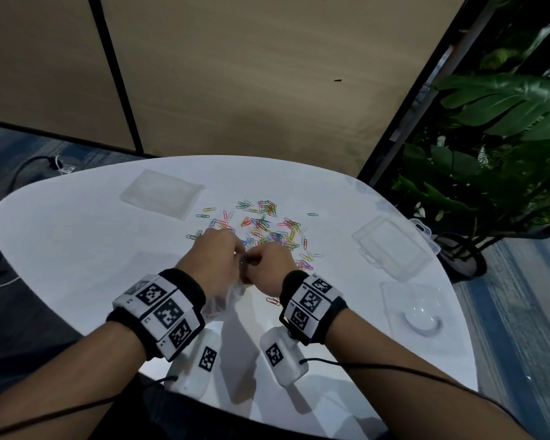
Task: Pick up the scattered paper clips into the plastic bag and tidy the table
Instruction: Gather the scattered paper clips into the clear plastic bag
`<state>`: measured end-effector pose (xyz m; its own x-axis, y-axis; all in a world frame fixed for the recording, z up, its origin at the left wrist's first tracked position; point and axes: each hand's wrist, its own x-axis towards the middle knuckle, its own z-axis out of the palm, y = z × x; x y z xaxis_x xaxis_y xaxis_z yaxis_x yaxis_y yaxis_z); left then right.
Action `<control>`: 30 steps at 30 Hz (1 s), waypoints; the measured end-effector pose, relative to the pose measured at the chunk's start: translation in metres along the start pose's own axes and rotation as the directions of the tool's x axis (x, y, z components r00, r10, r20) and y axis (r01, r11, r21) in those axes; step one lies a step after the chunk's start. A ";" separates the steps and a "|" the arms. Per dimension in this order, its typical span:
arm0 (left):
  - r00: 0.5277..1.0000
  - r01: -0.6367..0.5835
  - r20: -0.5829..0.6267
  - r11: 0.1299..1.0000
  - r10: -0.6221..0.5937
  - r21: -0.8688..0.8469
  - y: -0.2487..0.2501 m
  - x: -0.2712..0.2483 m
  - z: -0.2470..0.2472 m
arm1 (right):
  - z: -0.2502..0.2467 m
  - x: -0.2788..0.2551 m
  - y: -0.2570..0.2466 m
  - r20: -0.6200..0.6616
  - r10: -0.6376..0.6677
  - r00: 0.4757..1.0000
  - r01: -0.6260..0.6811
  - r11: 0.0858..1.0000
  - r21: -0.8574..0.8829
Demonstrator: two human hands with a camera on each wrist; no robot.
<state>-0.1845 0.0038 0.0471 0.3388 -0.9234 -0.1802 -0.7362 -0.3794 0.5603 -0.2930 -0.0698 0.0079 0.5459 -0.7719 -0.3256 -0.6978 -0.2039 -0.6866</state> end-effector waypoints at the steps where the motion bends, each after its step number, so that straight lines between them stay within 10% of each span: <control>1: 1.000 -0.002 -0.001 1.000 0.002 -0.003 0.000 -0.001 -0.001 | 0.001 -0.001 -0.001 0.017 0.001 1.000 -0.001 1.000 0.001; 10: 0.999 0.036 0.025 0.999 -0.036 0.005 -0.005 -0.003 -0.005 | -0.001 -0.007 -0.009 0.168 -0.131 0.977 0.160 0.971 -0.175; 16: 0.997 0.075 -0.012 0.997 -0.075 -0.035 -0.016 -0.006 -0.019 | -0.030 0.005 0.009 0.042 -0.034 0.999 0.018 0.942 0.336; 22: 0.992 0.123 -0.032 0.991 -0.125 -0.058 -0.042 -0.012 -0.036 | -0.055 0.014 0.086 0.108 0.457 0.883 -0.423 0.874 -0.240; 30: 0.989 0.145 -0.024 0.989 -0.146 -0.031 -0.059 -0.014 -0.040 | -0.003 0.039 0.108 -0.136 0.229 0.964 -0.261 0.917 -0.303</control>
<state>-0.1220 0.0412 0.0492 0.4566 -0.8564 -0.2409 -0.6609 -0.5078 0.5526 -0.3484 -0.1240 -0.0767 0.3029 -0.8729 -0.3825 -0.9224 -0.1677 -0.3478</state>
